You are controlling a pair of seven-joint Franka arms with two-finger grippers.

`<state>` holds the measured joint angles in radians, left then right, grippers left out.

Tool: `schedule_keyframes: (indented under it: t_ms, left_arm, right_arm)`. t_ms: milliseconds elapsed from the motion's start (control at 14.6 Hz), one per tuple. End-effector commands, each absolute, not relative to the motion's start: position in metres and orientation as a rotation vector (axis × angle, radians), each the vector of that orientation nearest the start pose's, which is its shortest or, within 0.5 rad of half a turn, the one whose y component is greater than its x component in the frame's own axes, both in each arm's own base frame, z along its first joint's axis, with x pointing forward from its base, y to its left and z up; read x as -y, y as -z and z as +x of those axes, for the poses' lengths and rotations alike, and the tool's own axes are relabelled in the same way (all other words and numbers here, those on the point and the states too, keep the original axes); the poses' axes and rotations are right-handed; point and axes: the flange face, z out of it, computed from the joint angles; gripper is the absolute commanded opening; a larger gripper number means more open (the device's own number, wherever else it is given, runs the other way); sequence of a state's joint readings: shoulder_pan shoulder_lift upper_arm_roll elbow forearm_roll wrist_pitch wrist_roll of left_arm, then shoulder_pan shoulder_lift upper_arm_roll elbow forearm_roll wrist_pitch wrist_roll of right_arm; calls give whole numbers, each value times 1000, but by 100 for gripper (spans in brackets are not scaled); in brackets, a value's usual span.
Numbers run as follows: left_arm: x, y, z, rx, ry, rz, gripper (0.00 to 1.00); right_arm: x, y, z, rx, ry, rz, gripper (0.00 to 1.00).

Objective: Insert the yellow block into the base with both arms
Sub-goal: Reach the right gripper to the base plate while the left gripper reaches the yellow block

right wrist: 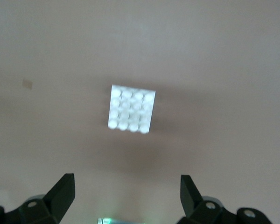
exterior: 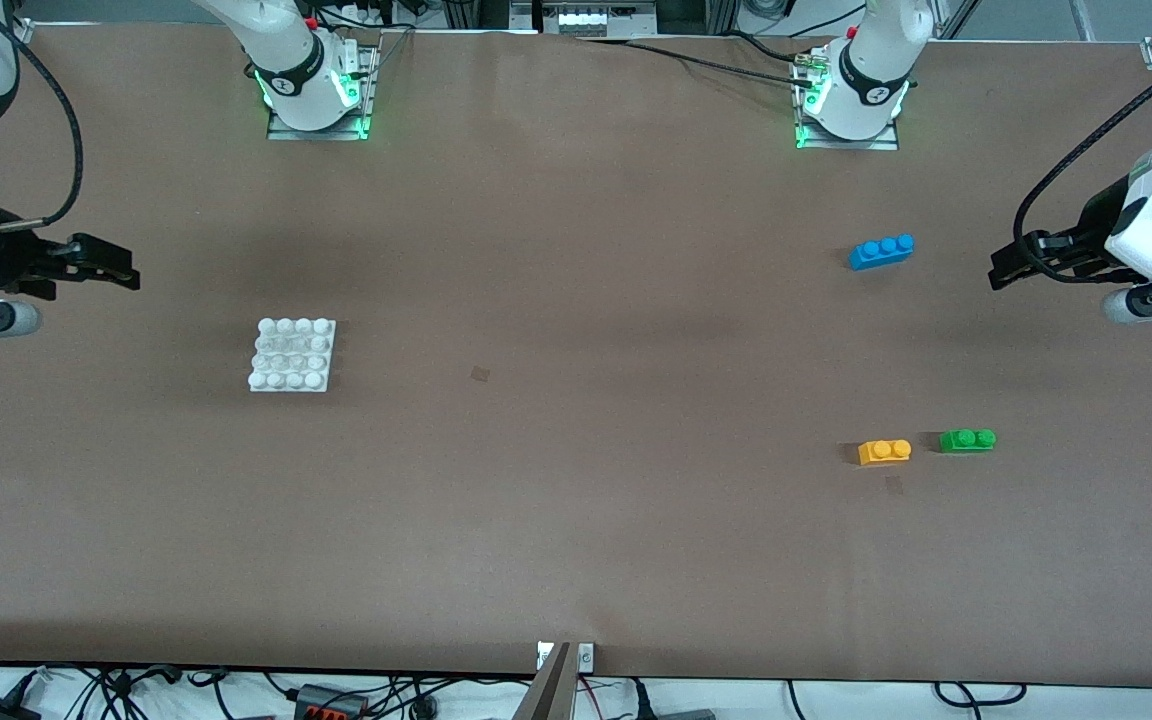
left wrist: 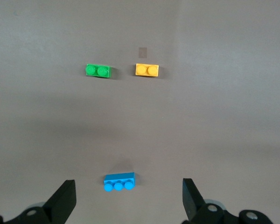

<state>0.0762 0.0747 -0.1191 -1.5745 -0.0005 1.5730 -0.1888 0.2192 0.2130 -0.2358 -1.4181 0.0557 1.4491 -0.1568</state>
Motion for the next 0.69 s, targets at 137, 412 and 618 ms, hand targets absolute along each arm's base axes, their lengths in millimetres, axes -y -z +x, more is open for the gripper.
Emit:
schedule_keyframes:
  t_ms: [137,412,618]
  left_arm:
    - [25,-587,577,199,-126,-3147,100]
    - [26,-587,577,196,-126,-3147,100]
    - [24,-590,577,196,-114,-3149,100]
  right_arm:
    - [-11,-544,601,206,-379,-3076,100]
    - [-28,-492,621,220,-447,-3105,100]
    - [-33,-431,623,174,-414,-3150,100]
